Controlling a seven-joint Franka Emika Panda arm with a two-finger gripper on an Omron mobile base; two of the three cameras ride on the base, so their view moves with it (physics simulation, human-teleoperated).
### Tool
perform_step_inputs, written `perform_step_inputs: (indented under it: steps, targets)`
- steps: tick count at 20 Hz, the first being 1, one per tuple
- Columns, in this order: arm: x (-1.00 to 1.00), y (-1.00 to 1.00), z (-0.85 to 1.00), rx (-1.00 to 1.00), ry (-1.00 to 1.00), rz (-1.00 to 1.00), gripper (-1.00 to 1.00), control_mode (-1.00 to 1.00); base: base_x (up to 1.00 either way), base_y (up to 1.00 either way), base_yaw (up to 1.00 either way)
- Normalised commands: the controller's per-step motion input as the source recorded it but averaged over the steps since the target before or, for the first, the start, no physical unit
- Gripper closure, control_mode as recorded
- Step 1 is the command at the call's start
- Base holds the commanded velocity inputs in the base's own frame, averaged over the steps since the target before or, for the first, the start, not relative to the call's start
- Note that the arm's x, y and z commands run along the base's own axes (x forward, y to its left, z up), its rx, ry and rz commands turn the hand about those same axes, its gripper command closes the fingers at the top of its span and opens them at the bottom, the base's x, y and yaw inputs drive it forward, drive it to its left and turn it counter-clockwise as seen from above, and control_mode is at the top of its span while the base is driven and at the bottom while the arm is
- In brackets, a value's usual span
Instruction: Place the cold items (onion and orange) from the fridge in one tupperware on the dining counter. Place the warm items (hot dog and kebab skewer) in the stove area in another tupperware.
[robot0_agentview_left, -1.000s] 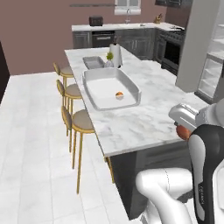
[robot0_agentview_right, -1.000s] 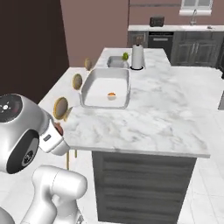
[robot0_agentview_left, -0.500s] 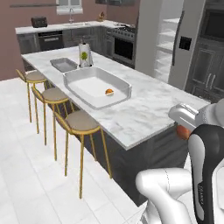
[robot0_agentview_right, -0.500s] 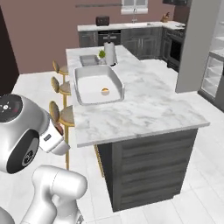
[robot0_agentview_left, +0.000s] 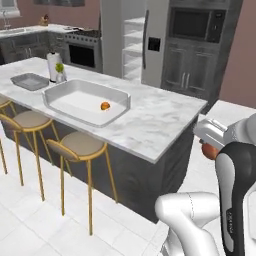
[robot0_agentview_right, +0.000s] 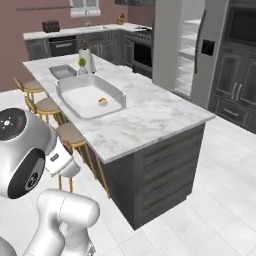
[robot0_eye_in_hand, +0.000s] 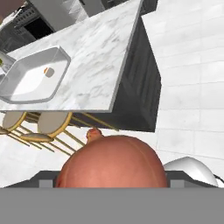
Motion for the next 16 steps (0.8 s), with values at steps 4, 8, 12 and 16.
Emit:
perform_step_inputs:
  steps: [4,8,12,16]
  targets:
    - [0.00,0.00,0.00,0.00,0.00,0.00,1.00,1.00,0.00,1.00,-0.47]
    - [0.00,0.00,0.00,0.00,0.00,0.00,1.00,1.00,0.00,1.00,-0.42]
    - [0.00,0.00,0.00,0.00,0.00,0.00,1.00,1.00,0.00,1.00,-0.38]
    - [0.00,0.00,0.00,0.00,0.00,0.00,1.00,1.00,0.00,1.00,-0.37]
